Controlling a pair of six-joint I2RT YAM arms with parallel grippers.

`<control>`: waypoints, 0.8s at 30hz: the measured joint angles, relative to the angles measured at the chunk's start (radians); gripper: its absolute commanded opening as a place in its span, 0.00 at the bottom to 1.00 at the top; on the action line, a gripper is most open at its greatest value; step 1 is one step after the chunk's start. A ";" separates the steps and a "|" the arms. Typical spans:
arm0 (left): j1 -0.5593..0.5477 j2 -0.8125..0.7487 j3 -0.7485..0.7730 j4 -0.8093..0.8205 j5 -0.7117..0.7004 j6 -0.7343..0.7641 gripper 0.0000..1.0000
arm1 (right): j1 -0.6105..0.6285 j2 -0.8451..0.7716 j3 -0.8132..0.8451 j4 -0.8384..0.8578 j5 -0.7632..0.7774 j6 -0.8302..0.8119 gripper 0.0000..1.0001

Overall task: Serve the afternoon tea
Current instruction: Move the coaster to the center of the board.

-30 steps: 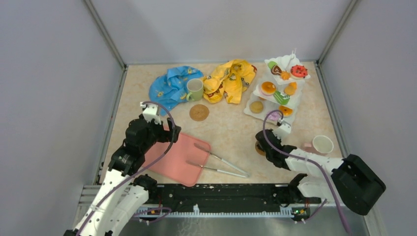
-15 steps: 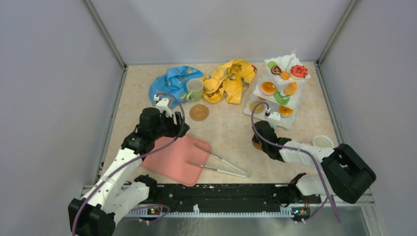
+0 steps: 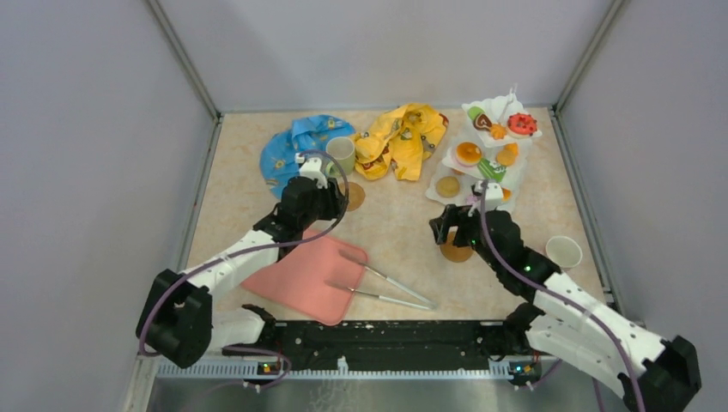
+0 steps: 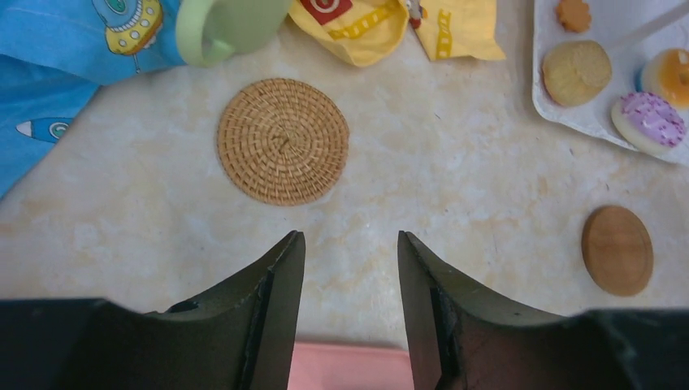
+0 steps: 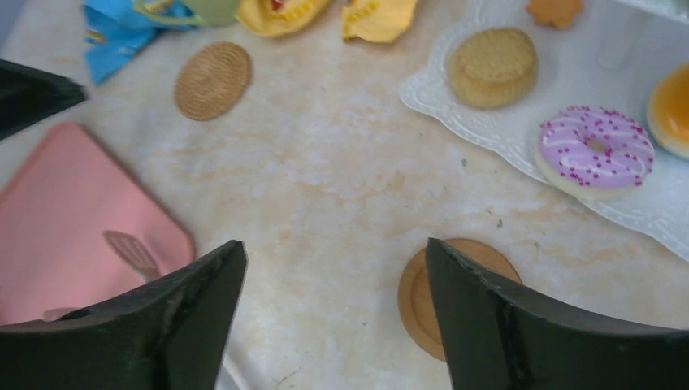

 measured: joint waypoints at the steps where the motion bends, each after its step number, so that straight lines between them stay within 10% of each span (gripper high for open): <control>1: -0.001 0.018 -0.003 0.034 -0.015 0.002 0.52 | 0.000 -0.043 0.000 -0.007 -0.024 -0.008 0.98; 24: -0.035 0.506 0.116 0.215 -0.092 0.051 0.43 | 0.000 -0.396 0.054 -0.280 -0.245 -0.091 0.99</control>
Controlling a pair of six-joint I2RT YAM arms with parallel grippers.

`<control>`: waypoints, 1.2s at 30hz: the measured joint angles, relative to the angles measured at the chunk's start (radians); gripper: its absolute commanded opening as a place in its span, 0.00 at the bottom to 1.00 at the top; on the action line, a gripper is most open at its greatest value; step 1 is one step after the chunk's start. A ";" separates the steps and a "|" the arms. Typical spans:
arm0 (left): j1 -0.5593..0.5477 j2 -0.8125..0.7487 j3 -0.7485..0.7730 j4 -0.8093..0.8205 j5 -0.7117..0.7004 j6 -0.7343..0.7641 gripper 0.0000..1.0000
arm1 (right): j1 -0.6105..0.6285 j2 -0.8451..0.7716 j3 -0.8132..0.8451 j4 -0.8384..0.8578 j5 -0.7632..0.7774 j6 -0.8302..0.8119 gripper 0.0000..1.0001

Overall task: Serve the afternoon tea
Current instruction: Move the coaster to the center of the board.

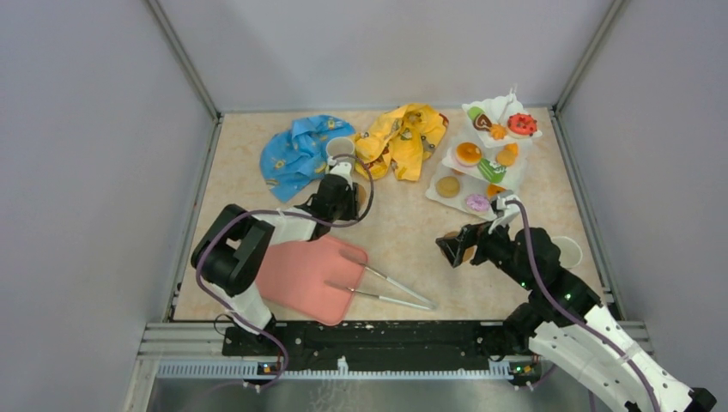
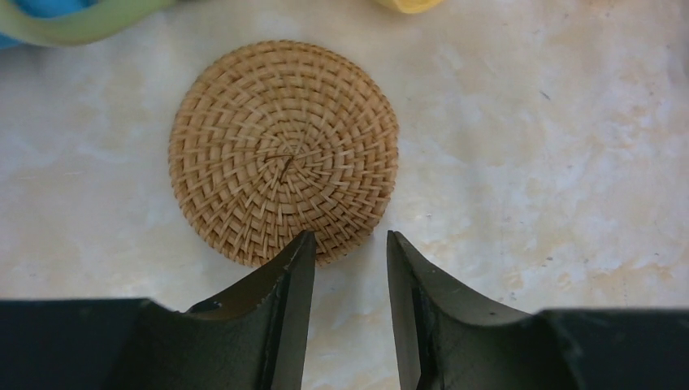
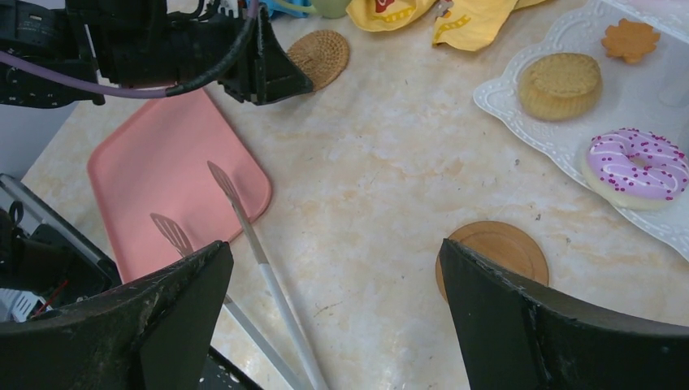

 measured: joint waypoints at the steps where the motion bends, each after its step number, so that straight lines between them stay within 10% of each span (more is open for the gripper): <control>1: -0.012 0.010 0.005 0.009 -0.002 0.007 0.42 | 0.000 0.000 0.000 -0.004 -0.004 0.000 0.99; 20: -0.209 0.050 0.029 0.049 0.074 -0.051 0.39 | 0.000 -0.045 0.000 -0.027 0.000 0.001 0.99; 36: -0.290 0.097 0.182 -0.014 0.150 -0.069 0.54 | 0.000 -0.044 0.000 -0.051 0.040 0.017 0.99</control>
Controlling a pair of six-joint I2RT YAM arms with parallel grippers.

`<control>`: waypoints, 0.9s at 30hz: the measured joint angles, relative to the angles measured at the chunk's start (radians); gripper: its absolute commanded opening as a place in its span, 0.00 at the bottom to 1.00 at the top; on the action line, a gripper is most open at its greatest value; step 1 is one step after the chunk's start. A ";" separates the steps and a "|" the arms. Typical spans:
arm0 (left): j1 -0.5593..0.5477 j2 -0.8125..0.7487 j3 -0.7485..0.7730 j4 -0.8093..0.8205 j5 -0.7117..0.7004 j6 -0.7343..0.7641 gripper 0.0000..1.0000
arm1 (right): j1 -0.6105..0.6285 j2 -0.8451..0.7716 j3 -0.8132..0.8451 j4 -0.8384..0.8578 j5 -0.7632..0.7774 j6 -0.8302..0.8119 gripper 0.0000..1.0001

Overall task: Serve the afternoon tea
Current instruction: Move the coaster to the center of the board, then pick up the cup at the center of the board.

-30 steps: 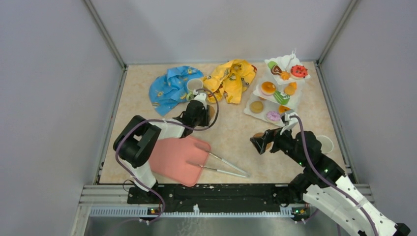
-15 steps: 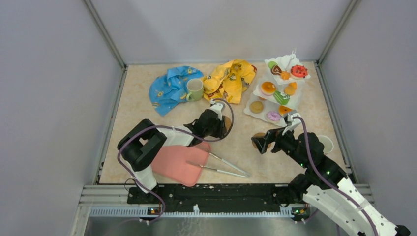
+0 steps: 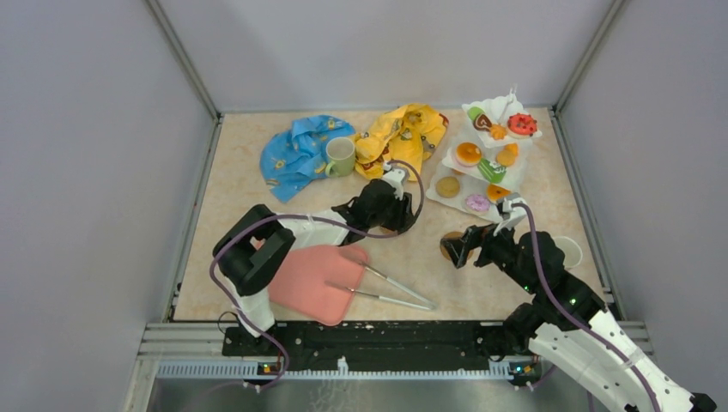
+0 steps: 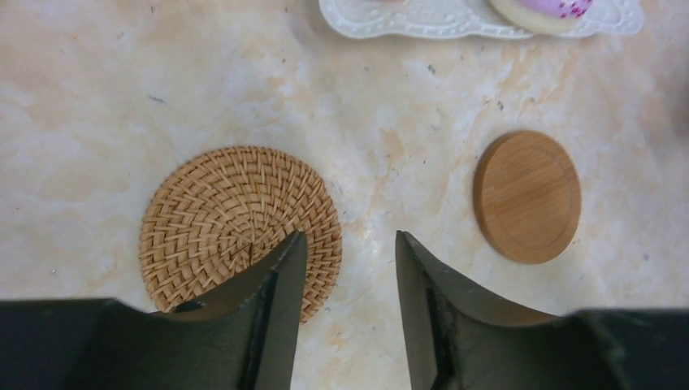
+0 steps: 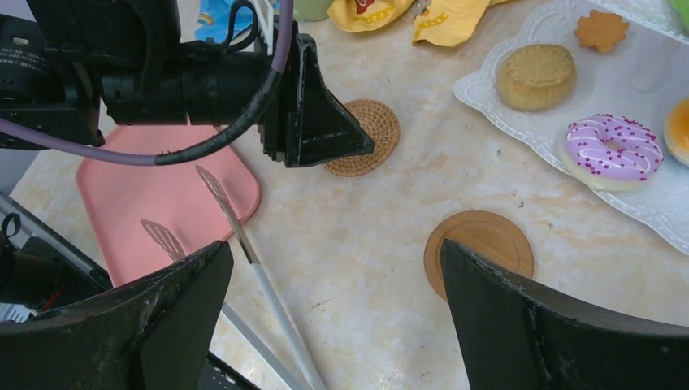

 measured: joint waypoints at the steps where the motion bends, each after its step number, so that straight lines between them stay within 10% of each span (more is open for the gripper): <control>1: 0.000 0.000 0.013 -0.004 0.000 0.003 0.56 | 0.000 0.000 0.000 -0.001 0.002 0.001 0.99; 13: 0.014 -0.224 0.172 -0.250 -0.253 0.090 0.98 | 0.000 0.000 0.000 -0.022 0.067 0.049 0.99; 27: 0.380 -0.267 0.262 -0.417 -0.175 0.259 0.83 | 0.000 -0.009 0.000 -0.018 0.070 0.049 0.99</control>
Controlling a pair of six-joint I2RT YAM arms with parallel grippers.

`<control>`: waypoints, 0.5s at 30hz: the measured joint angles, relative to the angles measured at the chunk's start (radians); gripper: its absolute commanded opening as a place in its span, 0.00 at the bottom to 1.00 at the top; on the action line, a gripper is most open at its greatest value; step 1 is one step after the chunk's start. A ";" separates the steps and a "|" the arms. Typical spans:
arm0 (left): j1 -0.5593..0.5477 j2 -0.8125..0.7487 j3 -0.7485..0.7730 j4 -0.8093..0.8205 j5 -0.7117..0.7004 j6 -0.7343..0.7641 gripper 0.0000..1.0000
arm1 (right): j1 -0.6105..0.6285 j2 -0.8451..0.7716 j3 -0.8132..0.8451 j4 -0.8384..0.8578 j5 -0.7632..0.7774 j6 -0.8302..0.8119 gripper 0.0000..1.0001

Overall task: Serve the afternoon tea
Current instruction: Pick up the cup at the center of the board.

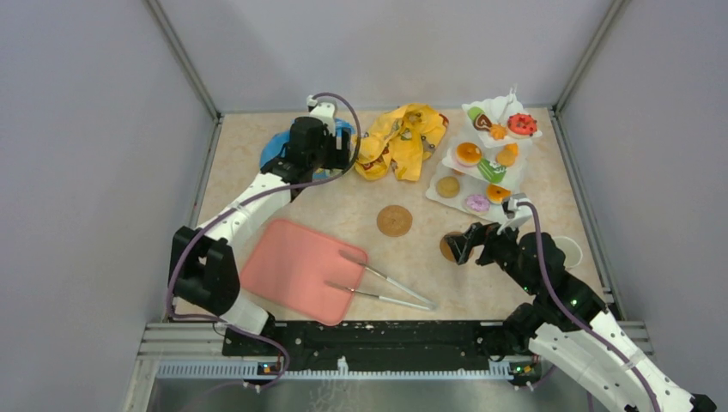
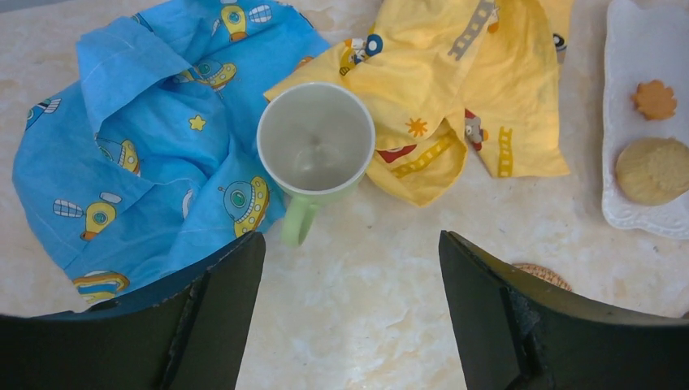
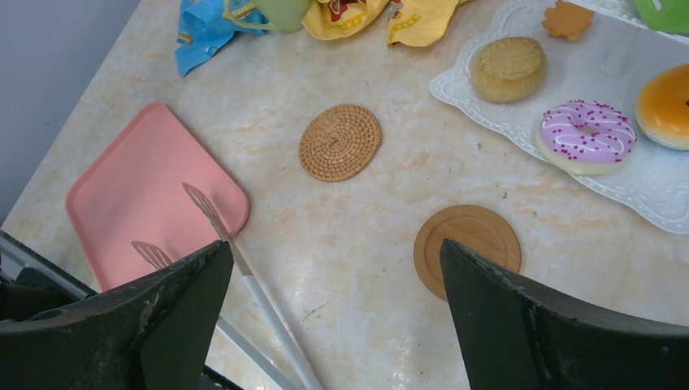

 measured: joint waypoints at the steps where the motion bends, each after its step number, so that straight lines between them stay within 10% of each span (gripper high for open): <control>1: 0.017 0.009 0.001 -0.001 0.027 0.014 0.81 | 0.000 0.000 0.000 0.000 0.000 0.000 0.99; 15: 0.128 0.209 0.177 -0.045 0.108 0.039 0.52 | 0.000 0.000 -0.001 0.008 0.000 0.000 0.99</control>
